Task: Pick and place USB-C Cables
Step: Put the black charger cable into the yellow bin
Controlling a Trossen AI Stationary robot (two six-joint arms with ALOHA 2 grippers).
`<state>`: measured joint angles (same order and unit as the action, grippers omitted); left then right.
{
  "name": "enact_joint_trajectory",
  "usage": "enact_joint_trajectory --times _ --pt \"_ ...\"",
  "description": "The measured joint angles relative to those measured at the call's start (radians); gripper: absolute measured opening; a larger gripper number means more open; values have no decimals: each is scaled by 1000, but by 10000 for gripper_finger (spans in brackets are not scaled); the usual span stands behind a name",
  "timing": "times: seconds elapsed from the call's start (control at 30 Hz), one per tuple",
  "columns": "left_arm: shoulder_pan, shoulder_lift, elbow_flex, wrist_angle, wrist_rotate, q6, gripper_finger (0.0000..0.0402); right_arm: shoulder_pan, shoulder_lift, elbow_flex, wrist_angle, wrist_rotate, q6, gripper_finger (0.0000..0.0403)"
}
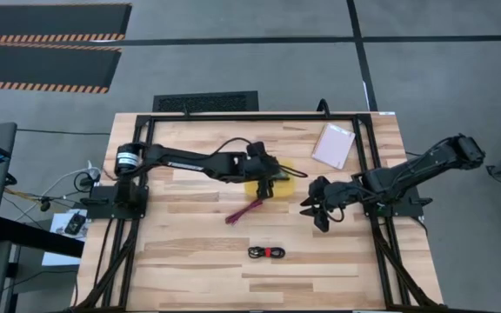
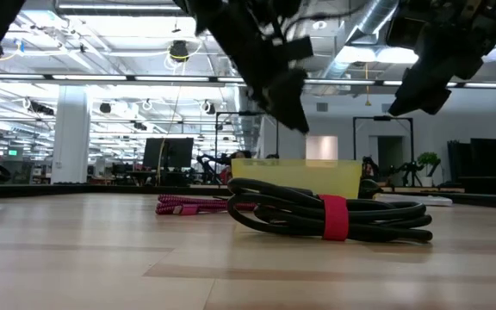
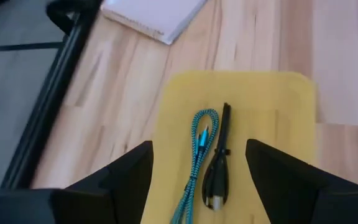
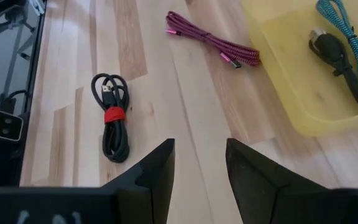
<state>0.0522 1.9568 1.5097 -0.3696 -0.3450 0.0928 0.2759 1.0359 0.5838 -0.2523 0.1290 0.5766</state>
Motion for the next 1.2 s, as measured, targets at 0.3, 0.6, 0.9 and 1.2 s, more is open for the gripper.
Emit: enact_joint_trajectory --times 0.3,0.6,0.9,1.2 --pt "-87 -162 -22 -42 -2 -61 247 88 0 0 16 106 26 168" --pt "-286 -222 -23 -91 -159 -147 247 152 0 -1 97 140 26 168" --pt "-543 -226 -23 -96 -490 -261 247 217 169 -1 266 170 -32 168" --pt "-654 -226 -12 -100 -604 -307 247 234 461 8 561 185 -62 225"
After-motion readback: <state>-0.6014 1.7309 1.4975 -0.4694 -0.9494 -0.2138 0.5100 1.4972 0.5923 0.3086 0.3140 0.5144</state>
